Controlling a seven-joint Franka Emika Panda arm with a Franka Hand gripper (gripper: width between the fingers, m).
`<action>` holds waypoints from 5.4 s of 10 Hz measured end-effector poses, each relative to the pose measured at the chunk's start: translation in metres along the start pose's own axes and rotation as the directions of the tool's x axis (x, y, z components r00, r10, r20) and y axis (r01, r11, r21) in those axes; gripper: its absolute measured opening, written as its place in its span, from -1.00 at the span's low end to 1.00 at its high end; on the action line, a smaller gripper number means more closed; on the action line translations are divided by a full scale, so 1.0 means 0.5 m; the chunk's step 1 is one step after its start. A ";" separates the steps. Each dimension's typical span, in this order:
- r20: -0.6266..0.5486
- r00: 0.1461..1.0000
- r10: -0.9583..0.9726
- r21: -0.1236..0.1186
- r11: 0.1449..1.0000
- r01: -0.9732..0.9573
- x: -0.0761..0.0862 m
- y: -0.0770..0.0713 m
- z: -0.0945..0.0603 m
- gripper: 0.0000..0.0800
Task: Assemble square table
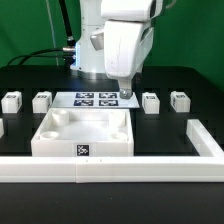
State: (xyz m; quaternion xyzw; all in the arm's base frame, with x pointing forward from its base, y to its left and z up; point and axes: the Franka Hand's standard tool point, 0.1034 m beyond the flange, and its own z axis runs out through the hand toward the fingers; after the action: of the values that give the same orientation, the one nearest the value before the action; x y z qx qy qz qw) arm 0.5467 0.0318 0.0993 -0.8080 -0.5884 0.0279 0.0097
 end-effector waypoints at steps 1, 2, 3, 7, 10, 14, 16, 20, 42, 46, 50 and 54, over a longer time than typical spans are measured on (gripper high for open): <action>0.000 1.000 0.000 0.000 1.000 0.000 0.000 0.000 0.000 0.63; 0.000 1.000 -0.010 0.000 1.000 0.010 -0.002 0.000 0.001 0.63; -0.007 0.993 -0.116 -0.018 0.993 0.116 -0.011 0.003 0.002 0.63; -0.008 0.970 -0.241 -0.027 0.970 0.241 -0.054 -0.027 0.025 0.63; -0.008 0.970 -0.244 -0.025 0.970 0.244 -0.055 -0.029 0.027 0.63; -0.019 0.952 -0.307 -0.013 0.952 0.306 -0.159 -0.099 0.095 0.63; -0.027 0.956 -0.291 0.012 0.956 0.292 -0.188 -0.112 0.129 0.63; -0.036 0.962 -0.270 0.042 0.961 0.272 -0.184 -0.137 0.170 0.63; -0.069 0.960 -0.270 0.032 0.962 0.273 -0.028 -0.157 0.189 -0.84; -0.080 0.958 -0.275 0.011 0.961 0.277 0.033 -0.131 0.184 -0.84; -0.084 0.957 -0.276 0.006 0.961 0.278 0.045 -0.115 0.186 -0.84; -0.084 0.958 -0.275 0.007 0.961 0.276 0.043 -0.115 0.187 0.09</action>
Offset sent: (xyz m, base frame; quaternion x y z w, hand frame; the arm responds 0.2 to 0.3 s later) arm -0.0300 -0.0069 -0.0039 -0.0497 0.0335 -0.2121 0.9754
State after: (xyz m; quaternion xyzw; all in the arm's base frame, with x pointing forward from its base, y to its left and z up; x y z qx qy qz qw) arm 0.4933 0.0683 0.0079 -0.7185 -0.6940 -0.0015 0.0454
